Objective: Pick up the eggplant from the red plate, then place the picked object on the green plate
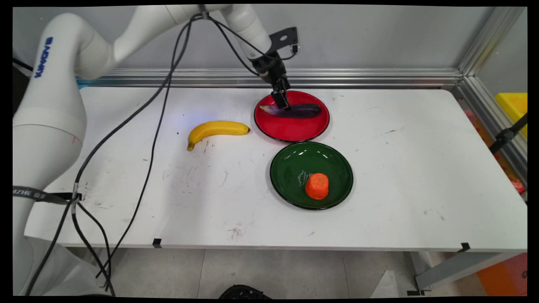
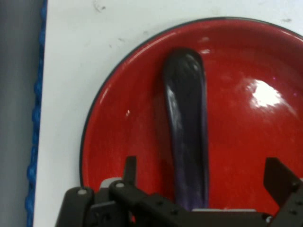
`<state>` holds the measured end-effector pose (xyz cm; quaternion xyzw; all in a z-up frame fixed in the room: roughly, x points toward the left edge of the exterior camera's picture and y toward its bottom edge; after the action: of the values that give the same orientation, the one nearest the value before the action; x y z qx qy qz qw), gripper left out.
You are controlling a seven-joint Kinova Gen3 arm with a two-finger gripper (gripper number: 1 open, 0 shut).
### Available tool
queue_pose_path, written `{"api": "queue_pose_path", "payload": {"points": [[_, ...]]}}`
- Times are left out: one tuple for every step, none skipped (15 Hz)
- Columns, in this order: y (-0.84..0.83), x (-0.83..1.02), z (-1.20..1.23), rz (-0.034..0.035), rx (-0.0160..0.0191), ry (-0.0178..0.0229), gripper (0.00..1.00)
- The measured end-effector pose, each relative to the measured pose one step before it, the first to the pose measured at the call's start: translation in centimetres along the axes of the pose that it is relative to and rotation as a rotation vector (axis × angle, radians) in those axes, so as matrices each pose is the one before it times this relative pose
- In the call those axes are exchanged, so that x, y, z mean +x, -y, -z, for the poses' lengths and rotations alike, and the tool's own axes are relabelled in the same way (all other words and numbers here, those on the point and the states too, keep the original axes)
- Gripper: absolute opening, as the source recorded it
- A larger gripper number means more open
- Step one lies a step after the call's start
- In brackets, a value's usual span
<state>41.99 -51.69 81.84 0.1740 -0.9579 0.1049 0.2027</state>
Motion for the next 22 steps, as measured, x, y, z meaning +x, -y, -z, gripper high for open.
{"api": "queue_pose_path", "payload": {"points": [[0.169,0.037,-0.768,0.00173,0.00174,-0.00508,1.0],[0.13,0.043,-0.625,0.00126,0.00136,-0.00407,1.0],[0.1,0.044,-0.666,0.00171,0.00034,-0.00481,1.0],[0.066,0.006,-0.541,0.00133,0.00013,-0.00363,1.0],[0.077,-0.002,-0.654,0.00174,0.00015,-0.00441,1.0],[0.036,-0.031,-0.442,0.00162,-0.00024,-0.0024,1.0],[0.012,-0.022,-0.47,0.00197,-0.00137,-0.00251,1.0],[0.001,-0.021,-0.409,0.00236,-0.00183,-0.00173,1.0],[-0.015,-0.024,-0.314,0.00225,-0.00191,-0.00102,0.0],[-0.036,-0.038,-0.294,0.00334,-0.00251,-0.00024,0.0],[-0.025,-0.021,-0.147,0.00201,-0.00175,-0.00008,0.0],[-0.043,-0.017,-0.169,0.00259,-0.00257,0.00032,0.0],[-0.048,0.014,-0.139,0.00249,-0.00278,0.00022,0.0],[-0.027,0.035,-0.068,0.00186,-0.00151,0.0002,0.0],[-0.017,0.075,0.01,0.00146,-0.00149,0.00042,0.0],[-0.008,0.063,0.064,0.00126,-0.00104,0.00051,0.0],[0.032,0.15,0.275,0.00255,0.00003,0.0002,0.0],[0.045,0.196,0.334,0.00268,0.00045,-0.00056,0.0],[0.038,0.17,0.265,0.00162,0.00082,-0.00071,0.0],[0.019,0.266,0.537,0.00182,-0.00004,0.00019,0.0],[-0.025,0.346,0.691,0.00173,-0.00097,0.00055,0.0],[-0.108,0.345,0.726,0.0016,-0.00342,0.00116,0.0]]}}
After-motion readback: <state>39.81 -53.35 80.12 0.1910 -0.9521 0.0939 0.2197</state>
